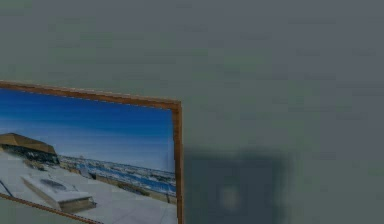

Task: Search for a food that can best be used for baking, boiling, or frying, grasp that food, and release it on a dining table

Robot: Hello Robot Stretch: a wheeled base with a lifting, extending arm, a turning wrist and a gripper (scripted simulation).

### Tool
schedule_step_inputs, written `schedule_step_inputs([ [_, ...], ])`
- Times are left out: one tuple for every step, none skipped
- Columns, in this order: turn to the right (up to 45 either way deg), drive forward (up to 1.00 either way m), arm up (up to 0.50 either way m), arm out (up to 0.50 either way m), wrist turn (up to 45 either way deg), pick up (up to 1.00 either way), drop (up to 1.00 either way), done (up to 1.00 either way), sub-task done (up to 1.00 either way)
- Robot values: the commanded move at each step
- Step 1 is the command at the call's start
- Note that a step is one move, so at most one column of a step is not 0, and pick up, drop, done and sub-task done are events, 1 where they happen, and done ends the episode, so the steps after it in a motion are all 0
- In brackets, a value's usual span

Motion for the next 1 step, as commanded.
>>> schedule_step_inputs([
  [0.0, 0.00, 0.00, 0.00, 45.0, 0.00, 0.00, 0.00, 0.00],
])
